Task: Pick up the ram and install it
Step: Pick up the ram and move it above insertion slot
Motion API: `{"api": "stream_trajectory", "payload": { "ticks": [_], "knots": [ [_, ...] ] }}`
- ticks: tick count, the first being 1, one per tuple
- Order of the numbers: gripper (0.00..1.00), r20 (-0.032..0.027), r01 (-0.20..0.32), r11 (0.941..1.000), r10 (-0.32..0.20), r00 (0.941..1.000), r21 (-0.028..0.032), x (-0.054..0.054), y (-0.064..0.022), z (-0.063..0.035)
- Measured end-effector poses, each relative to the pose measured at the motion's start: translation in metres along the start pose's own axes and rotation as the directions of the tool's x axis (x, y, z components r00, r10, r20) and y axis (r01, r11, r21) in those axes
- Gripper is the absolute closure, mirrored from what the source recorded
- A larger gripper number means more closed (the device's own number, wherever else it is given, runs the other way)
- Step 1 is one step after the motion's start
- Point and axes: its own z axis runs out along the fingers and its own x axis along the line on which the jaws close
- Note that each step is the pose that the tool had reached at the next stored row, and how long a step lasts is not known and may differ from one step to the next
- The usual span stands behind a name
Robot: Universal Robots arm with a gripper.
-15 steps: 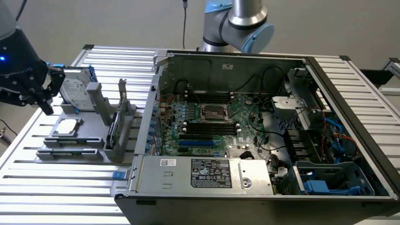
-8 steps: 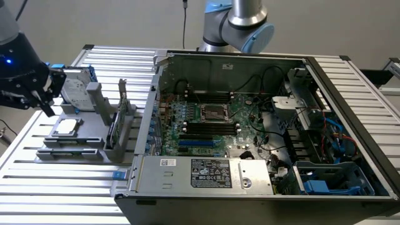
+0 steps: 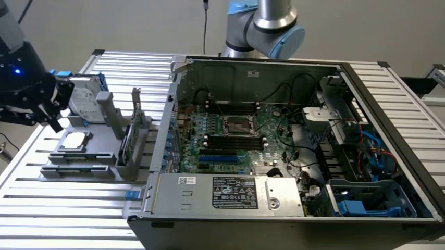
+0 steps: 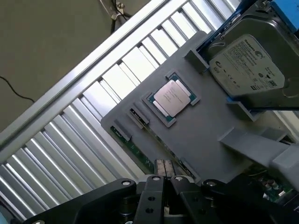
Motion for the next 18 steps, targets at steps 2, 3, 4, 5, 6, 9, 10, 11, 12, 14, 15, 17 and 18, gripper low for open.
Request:
{"api": "stream_trajectory", "payload": {
  "ticks": [2, 3, 4, 5, 6, 9, 10, 11, 12, 14, 15, 17, 18],
  "knots": [
    [0.89, -0.0009, 0.036, 0.9994, -0.036, 0.9994, -0.0003, 0.0, -0.0001, 0.0019],
    [0.89, -0.0013, 0.054, 0.9985, -0.054, 0.9985, -0.0004, 0.0, -0.0001, 0.0029],
    [0.89, -0.0019, 0.073, 0.9973, -0.073, 0.9973, -0.0006, 0.0, -0.0001, 0.0039],
    [0.89, -0.0024, 0.091, 0.9958, -0.091, 0.9958, -0.0008, 0.0, -0.0002, 0.0048],
    [0.89, -0.0028, 0.109, 0.994, -0.109, 0.994, -0.001, 0.0, -0.0002, 0.0058],
    [0.89, -0.0042, 0.163, 0.9867, -0.163, 0.9867, -0.0015, 0.0, -0.0003, 0.0086],
    [0.89, -0.0047, 0.18, 0.9836, -0.18, 0.9836, -0.0017, 0.0, -0.0003, 0.0096],
    [0.89, -0.0051, 0.198, 0.9802, -0.198, 0.9802, -0.0019, 0.0, -0.0003, 0.0105],
    [0.89, -0.0057, 0.217, 0.9761, -0.217, 0.9761, -0.0023, 0.0, -0.0004, 0.0115],
    [0.89, -0.0065, 0.252, 0.9678, -0.252, 0.9678, -0.0027, 0.0, -0.0004, 0.0134],
    [0.89, -0.0068, 0.269, 0.9632, -0.269, 0.9632, -0.0028, 0.0, -0.0003, 0.0145],
    [0.89, -0.0077, 0.303, 0.9529, -0.303, 0.9528, -0.0034, 0.0, -0.0004, 0.0163],
    [0.89, -0.0082, 0.321, 0.9469, -0.321, 0.9469, -0.0037, 0.0, -0.0004, 0.0173]
  ]
}}
